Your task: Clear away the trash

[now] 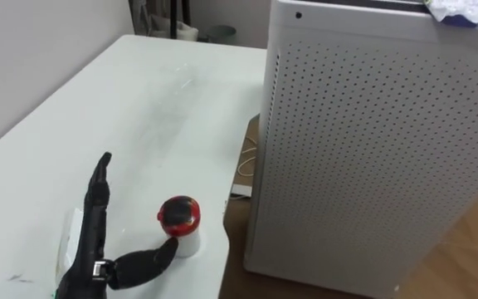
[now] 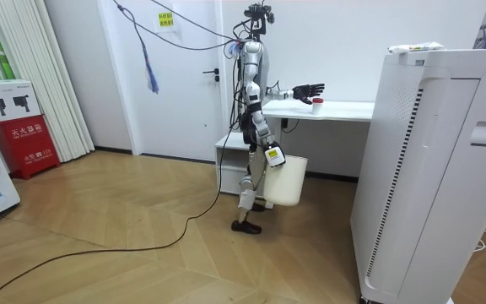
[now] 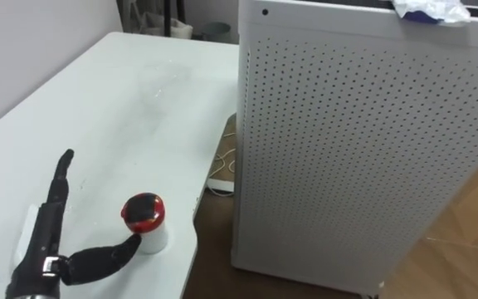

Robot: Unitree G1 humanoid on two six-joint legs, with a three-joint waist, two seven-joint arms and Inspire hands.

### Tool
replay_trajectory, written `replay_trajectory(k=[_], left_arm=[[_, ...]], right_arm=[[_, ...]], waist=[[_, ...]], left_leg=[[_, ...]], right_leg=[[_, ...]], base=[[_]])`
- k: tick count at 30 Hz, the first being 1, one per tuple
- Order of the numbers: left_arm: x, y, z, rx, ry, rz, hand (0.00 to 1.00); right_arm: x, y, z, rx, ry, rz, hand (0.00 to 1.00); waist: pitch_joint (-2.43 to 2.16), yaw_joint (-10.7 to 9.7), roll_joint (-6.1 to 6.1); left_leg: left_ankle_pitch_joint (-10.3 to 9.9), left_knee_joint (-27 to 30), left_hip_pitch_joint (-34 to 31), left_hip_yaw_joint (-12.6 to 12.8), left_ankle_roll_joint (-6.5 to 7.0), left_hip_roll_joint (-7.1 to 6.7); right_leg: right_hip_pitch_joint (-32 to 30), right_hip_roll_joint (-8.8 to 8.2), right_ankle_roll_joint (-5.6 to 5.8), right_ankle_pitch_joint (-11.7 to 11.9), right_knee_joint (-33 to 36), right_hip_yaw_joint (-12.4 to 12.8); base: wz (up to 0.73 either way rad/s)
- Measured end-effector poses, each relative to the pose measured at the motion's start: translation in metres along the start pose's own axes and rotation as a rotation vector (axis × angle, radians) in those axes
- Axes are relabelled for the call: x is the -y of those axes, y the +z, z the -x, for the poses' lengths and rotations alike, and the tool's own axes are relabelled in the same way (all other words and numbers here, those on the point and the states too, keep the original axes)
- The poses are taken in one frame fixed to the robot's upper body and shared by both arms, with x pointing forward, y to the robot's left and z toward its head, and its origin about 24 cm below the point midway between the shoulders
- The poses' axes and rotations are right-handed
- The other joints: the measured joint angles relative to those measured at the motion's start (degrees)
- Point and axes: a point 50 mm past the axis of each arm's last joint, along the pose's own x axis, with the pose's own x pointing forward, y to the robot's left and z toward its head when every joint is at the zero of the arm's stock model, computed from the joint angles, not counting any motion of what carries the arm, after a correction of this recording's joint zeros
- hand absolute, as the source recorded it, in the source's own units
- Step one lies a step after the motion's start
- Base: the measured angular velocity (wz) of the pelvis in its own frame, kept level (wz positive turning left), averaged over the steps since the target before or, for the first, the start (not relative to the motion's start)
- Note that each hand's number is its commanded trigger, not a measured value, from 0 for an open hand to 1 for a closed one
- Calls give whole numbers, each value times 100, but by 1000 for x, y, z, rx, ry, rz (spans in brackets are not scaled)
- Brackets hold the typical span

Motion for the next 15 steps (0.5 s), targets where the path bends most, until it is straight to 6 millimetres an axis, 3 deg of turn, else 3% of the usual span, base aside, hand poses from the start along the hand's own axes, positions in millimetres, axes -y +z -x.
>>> replay_trajectory(k=[8, 15], left_arm=[[1, -5, 0, -28, -4, 12, 0], [6, -6, 1, -39, -56, 21, 0]], right_arm=[[-2, 5, 0, 23, 10, 20, 100], [-3, 5, 0, 28, 17, 27, 100]], waist=[[33, -96, -65], [11, -89, -92]], left_leg=[[-2, -1, -19, 21, -3, 5], [-4, 2, -51, 125, -3, 19]], right_leg=[[-27, 2, -1, 1, 4, 6], [-86, 5, -5, 3, 13, 40]], base=[[0], [-3]])
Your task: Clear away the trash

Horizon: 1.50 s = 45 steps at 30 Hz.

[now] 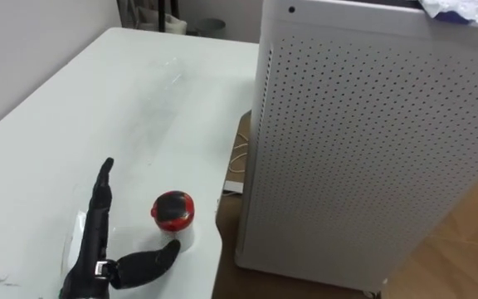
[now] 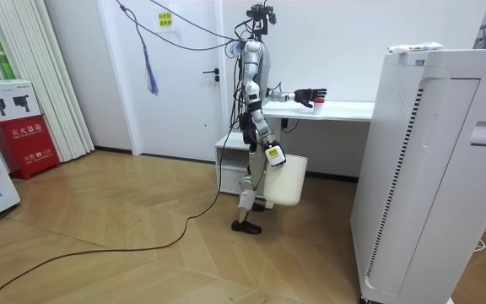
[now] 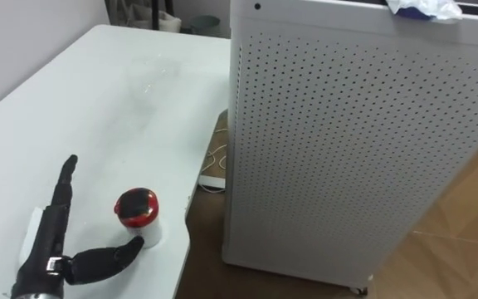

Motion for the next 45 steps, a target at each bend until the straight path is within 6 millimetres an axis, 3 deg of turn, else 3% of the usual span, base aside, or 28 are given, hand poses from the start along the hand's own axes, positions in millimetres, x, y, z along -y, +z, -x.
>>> replay_trajectory(k=[4, 6, 15, 16, 17, 29, 40, 45], left_arm=[[5, 0, 1, -8, -25, 19, 0], [8, 0, 1, -20, -43, 57, 0], [16, -7, 4, -83, -96, 101, 0], [16, -8, 4, -87, -94, 111, 60], [17, -9, 4, -100, -90, 128, 100], [22, -1, -17, -103, -98, 162, 100], [26, -6, -17, -146, -97, 207, 100], [26, -8, -16, -168, -94, 250, 100]], right_arm=[[-2, 1, 1, 13, 6, 7, 100], [-2, 0, 1, 12, 7, 7, 100], [-7, 0, 0, 13, 15, -1, 100], [-7, 0, 0, 13, 16, -2, 100], [-7, 0, 0, 14, 18, -2, 100], [-11, 4, 0, 27, 26, -6, 100], [-13, 5, -2, 17, 1, -22, 100], [-14, 14, -2, 56, 0, -21, 100]], waist=[[-20, -30, -2], [-60, -78, 14], [-72, -198, 41], [-72, -206, 41], [-70, -215, 44], [-36, -233, 85], [-44, -247, 89], [-41, -248, 88]], left_leg=[[-1, -2, 6, 40, 0, 7], [-1, -2, 17, 55, 0, 10], [-25, 1, 94, 167, -14, 78], [-26, 3, 92, 167, -15, 78], [-27, 2, 91, 167, -16, 77], [-39, -20, 91, 184, -24, 77], [-39, -66, 141, 320, -23, 90], [-40, -62, 173, 332, -23, 124]], right_leg=[[-4, 8, -5, 3, 3, 42], [1, 8, -5, 3, 17, 49], [6, 34, -13, 8, 99, 76], [4, 35, -14, 9, 99, 76], [1, 36, -15, 9, 98, 74], [-24, 50, -15, 9, 83, 71], [-68, 52, -16, 10, 100, 73], [-52, 51, -17, 10, 126, 73]], base=[[-6], [0], [-7], [0], [0], [0], [-6], [0]])
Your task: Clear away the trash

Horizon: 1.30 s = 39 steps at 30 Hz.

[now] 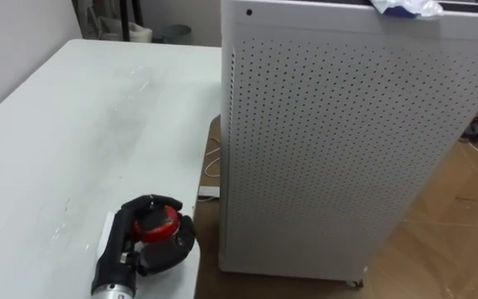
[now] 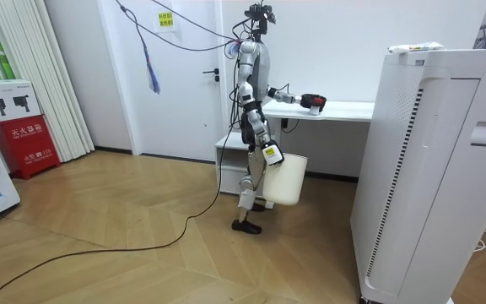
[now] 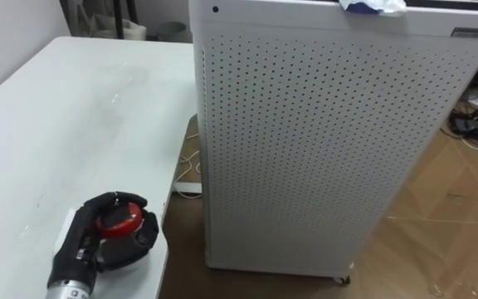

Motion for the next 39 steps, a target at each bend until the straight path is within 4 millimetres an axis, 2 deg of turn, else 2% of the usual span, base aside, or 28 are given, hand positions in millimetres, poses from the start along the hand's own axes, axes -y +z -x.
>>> replay_trajectory(k=[8, 12, 14, 18, 21, 22, 26, 29, 30, 31, 39], left_arm=[[12, 6, -3, 16, -105, 36, 100], [33, 25, -5, 90, -210, 69, 100], [47, 33, -7, 118, -282, 74, 100], [72, 49, -2, 189, -444, 75, 100], [83, 49, 4, 189, -518, 71, 100], [85, 49, 5, 188, -532, 71, 100], [92, 48, 9, 180, -605, 66, 100], [95, 47, 11, 177, -644, 61, 100], [98, 47, 13, 175, -664, 60, 22], [99, 47, 14, 174, -673, 59, 0], [112, 41, 22, 127, -753, 42, 0]], right_arm=[[1, 24, -5, 75, -33, 10, 100], [-2, 49, -8, 168, -42, -17, 100], [-2, 60, -10, 193, -46, -26, 100], [-4, 83, -12, 264, -55, -25, 100], [-4, 91, -10, 298, -76, -28, 100], [-4, 92, -10, 303, -82, -28, 100], [-3, 95, -10, 313, -98, -53, 100], [-6, 97, -10, 321, -83, -39, 100], [-6, 99, -9, 327, -82, -39, 100], [-6, 99, -9, 329, -82, -39, 100], [-9, 109, -8, 363, -71, -18, 100]], waist=[[23, -71, -30], [71, -77, -103], [77, -91, -111], [77, -273, -73], [89, -292, 4], [96, -300, 21], [78, -337, 134], [79, -368, 144], [79, -372, 144], [79, -388, 144], [79, -399, 160]], left_leg=[[-34, 112, -146, 39, 9, 5], [-38, 188, -283, 131, 14, 26], [-42, 196, -312, 133, 18, 25], [-82, 362, -543, 141, 23, 40], [-91, 369, -529, 191, 22, 49], [-91, 369, -527, 200, 22, 49], [-91, 367, -526, 312, 22, 63], [-91, 364, -522, 336, 22, 66], [-91, 362, -518, 341, 22, 65], [-91, 360, -518, 341, 23, 65], [-97, 360, -581, 342, 31, 63]], right_leg=[[-146, 1, 0, 0, 93, 16], [-314, -1, -6, 4, 171, 33], [-332, -2, -7, 6, 163, 37], [-476, 8, -13, 17, 170, 50], [-477, 16, -13, 17, 166, 132], [-478, 16, -13, 17, 166, 144], [-550, 22, -13, 16, 231, 192], [-571, 23, -13, 17, 264, 202], [-574, 23, -13, 17, 275, 202], [-574, 22, -13, 17, 278, 200], [-667, 22, -10, 15, 356, 187]], base=[[-2], [-8], [0], [0], [-9], [-7], [-10], [-7], [0], [0], [1]])
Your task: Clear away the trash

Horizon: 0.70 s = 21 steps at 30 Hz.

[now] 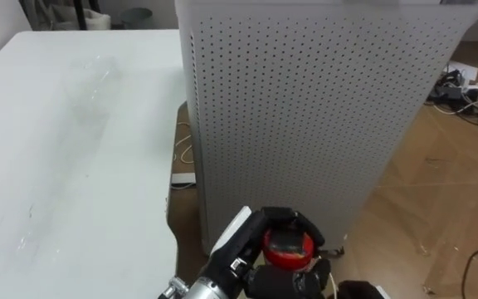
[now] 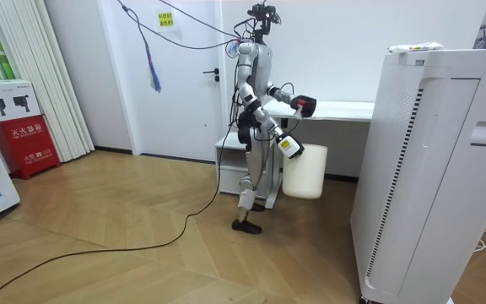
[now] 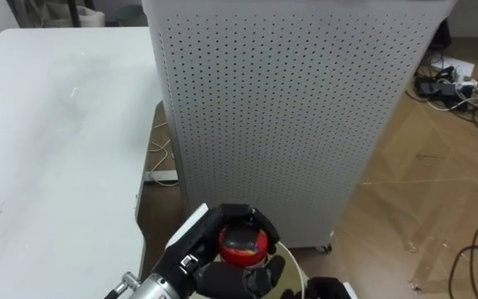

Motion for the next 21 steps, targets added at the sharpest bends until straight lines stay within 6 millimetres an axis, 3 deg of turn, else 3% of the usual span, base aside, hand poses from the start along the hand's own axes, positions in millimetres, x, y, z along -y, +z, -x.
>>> replay_trajectory(k=[21], left_arm=[[-2, 0, 0, -3, 5, -12, 0]], right_arm=[[5, 0, 1, -8, 14, 72, 100]], waist=[[-13, 26, 42]], left_leg=[[1, -7, 26, -1, 0, 0]], right_leg=[[15, 5, 0, 0, -1, 22]], base=[[0]])
